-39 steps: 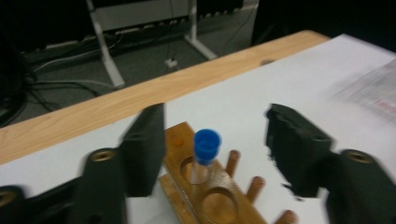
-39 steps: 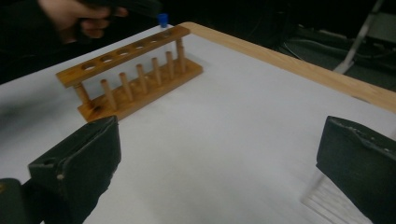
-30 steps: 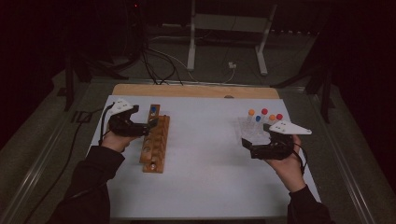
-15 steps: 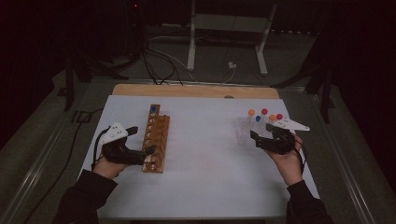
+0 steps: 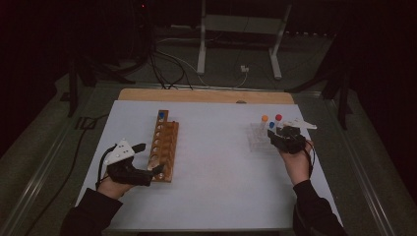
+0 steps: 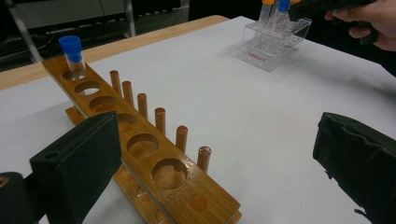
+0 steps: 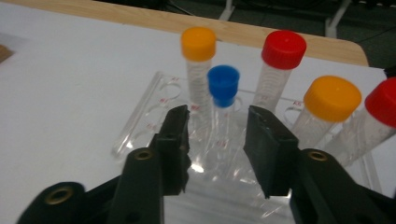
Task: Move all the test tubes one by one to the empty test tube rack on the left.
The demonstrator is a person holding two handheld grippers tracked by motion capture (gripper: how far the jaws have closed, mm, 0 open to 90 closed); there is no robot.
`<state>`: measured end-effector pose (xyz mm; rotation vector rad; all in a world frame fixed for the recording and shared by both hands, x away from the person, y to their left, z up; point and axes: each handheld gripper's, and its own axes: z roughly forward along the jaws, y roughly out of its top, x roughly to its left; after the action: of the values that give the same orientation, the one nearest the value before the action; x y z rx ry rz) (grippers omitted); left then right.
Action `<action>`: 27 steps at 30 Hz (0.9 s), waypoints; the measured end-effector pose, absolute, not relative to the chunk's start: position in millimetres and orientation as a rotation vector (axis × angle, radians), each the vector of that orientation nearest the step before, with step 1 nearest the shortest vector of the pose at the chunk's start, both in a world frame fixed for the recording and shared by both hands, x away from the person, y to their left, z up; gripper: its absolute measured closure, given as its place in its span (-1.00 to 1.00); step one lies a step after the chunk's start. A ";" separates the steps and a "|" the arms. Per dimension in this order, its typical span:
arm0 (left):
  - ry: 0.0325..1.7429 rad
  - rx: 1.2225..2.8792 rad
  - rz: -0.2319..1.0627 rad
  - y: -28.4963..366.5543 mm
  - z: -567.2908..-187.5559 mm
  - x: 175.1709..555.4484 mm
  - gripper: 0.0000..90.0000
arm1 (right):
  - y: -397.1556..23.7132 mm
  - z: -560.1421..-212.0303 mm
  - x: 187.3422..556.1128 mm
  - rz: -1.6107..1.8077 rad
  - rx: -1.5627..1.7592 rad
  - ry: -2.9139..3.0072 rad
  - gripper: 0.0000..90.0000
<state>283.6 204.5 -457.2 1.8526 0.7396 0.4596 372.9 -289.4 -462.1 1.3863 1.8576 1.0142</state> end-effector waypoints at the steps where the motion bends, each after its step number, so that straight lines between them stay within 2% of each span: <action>1: 0.742 1.854 0.466 204.8 -457.4 283.9 -0.95 | -289.6 -463.0 375.8 1.011 1.399 1.854 0.39; 18: 0.742 1.874 0.440 206.5 -461.6 286.7 -0.95 | -283.4 -468.4 396.5 0.928 1.443 1.854 0.69; 27: 0.744 1.870 0.435 207.7 -459.9 287.1 -0.95 | -278.4 -456.9 391.6 0.917 1.391 1.853 0.72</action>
<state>287.1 207.7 -459.9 1.8704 0.7440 0.4351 391.6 -278.4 -456.9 1.3910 1.8526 0.9174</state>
